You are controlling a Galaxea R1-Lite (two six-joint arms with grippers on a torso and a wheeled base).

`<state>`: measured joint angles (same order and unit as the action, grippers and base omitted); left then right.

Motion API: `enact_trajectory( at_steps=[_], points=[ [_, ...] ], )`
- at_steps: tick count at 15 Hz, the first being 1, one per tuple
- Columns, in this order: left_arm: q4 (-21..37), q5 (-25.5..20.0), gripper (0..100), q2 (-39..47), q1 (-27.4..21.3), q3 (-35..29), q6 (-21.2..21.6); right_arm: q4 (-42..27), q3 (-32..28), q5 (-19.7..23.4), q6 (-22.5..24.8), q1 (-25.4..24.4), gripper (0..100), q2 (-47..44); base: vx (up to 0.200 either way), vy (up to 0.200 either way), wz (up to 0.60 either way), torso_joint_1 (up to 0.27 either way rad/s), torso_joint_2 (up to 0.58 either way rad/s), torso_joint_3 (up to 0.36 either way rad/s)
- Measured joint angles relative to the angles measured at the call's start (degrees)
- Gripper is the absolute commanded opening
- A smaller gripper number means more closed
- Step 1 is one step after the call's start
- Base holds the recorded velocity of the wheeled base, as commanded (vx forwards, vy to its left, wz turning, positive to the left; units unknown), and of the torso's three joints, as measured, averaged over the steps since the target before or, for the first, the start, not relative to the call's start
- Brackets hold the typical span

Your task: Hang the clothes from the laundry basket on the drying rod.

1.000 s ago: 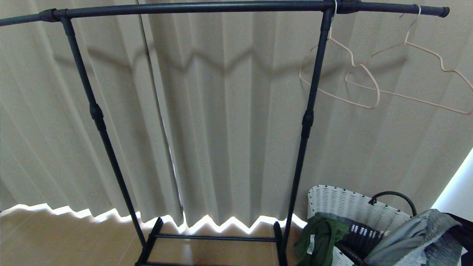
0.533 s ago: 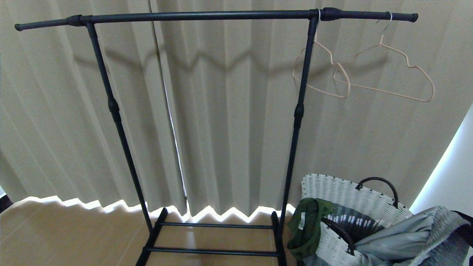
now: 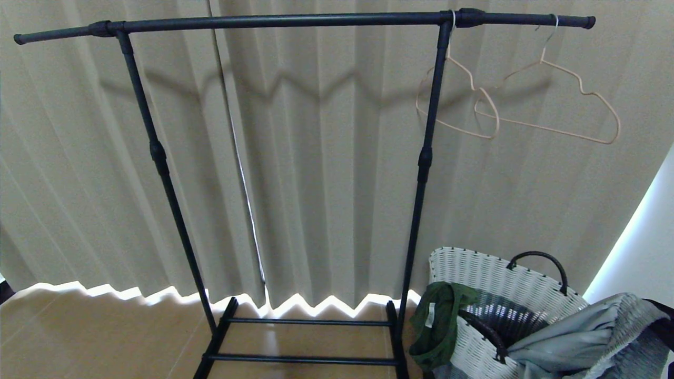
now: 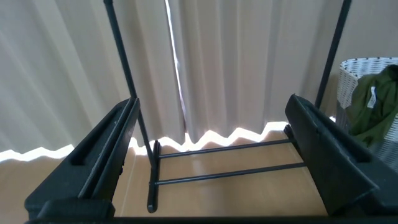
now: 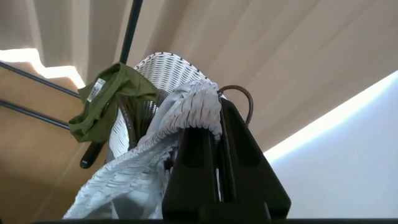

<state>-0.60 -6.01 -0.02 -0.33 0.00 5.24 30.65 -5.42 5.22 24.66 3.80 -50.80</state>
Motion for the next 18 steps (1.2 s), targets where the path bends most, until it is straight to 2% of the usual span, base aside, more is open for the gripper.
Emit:
enact_trajectory(
  at_steps=[5,10,13,15,17,18],
  points=[
    [0.02,0.02,100,0.00,-0.02,0.00,-0.34,0.02,0.00,0.04,0.00,-0.01,0,-0.05,0.000,0.200,0.00,0.001,0.01,0.002],
    [-0.05,-0.06,100,0.00,0.06,0.00,-0.21,-0.09,-0.46,0.41,0.00,-0.30,0,-0.39,0.000,0.000,0.00,0.000,0.00,0.000],
    [0.02,-0.23,100,0.02,-0.02,0.00,-0.05,0.02,-2.60,0.50,0.00,-2.40,0,-1.84,0.000,0.000,0.00,0.000,0.00,0.000],
    [0.02,-0.55,100,0.00,-0.02,0.00,2.12,0.11,-4.46,0.55,0.00,-3.91,0,-3.08,0.000,0.000,0.00,0.000,0.00,0.000],
    [-0.05,-4.44,100,0.00,-0.02,0.00,2.94,-0.05,-6.62,0.61,-0.28,-5.86,0,-4.19,0.000,0.000,0.00,0.000,0.00,0.000],
    [-0.33,-8.08,100,0.00,-0.02,-0.05,1.45,-0.62,-8.57,0.61,-1.21,-7.77,0,-4.77,0.000,0.000,0.00,0.000,0.00,0.000]
  ],
)
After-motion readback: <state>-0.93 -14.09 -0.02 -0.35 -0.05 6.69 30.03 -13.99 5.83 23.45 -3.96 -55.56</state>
